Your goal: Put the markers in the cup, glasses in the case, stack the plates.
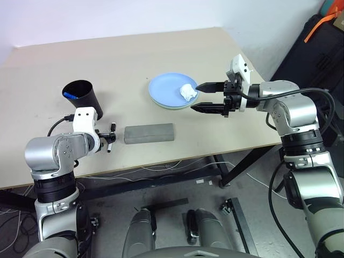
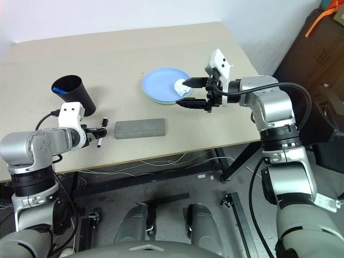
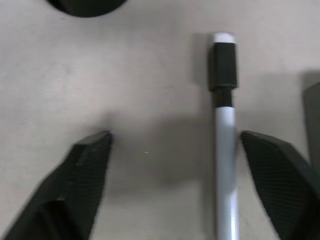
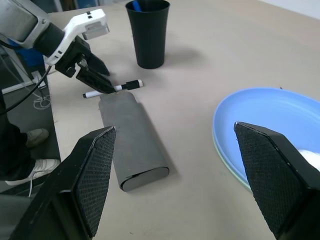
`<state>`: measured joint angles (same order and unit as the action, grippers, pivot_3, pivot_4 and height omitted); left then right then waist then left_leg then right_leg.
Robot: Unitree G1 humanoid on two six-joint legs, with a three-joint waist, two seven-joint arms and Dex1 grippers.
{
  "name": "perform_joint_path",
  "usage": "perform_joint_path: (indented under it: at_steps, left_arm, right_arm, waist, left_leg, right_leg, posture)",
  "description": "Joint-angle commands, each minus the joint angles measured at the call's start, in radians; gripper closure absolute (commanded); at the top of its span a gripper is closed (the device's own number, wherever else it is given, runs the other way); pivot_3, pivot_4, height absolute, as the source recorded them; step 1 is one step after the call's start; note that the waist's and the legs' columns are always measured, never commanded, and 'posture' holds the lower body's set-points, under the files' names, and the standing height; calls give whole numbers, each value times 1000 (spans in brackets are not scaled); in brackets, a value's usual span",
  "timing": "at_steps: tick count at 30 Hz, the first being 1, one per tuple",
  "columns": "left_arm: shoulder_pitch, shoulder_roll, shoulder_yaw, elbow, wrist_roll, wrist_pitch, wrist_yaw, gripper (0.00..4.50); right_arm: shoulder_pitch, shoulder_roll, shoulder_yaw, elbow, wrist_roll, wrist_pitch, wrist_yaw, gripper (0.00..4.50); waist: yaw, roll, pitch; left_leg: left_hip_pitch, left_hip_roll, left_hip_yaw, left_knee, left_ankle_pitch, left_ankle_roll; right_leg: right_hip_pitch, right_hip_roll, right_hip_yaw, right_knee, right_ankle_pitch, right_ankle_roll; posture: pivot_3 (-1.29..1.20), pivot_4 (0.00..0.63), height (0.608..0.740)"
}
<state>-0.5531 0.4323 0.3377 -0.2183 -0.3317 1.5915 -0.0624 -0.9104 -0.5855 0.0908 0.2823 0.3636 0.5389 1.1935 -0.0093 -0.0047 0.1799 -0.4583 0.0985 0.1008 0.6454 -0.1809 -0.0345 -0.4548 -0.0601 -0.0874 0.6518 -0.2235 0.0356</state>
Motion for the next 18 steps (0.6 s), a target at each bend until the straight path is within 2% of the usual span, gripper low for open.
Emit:
perform_joint_path:
  at_steps: [1,10,18]
  left_arm:
    - [-3,-8,-22,33,5,8,-26,1622]
    - [-9,-44,-5,37,26,21,-37,4492]
    - [-22,-36,-26,-24,2,3,-82,4492]
  right_arm:
    - [3,9,-12,-41,6,5,-16,506]
    - [-2,15,33,24,-87,-21,-85,506]
    - [-11,30,26,32,-80,-22,-85,506]
  waist:
    - [1,0,0]
    - [6,0,0]
    - [21,0,0]
  left_leg:
    - [0,0,0,0,0,0]
    - [0,-2,0,1,0,-1]
    - [0,-2,0,0,0,0]
  right_leg:
    - [0,0,0,0,0,0]
    - [1,-2,0,-1,0,1]
    - [1,-2,0,-2,0,1]
  posture:
    - [0,150,738]
    - [0,150,738]
    - [0,150,738]
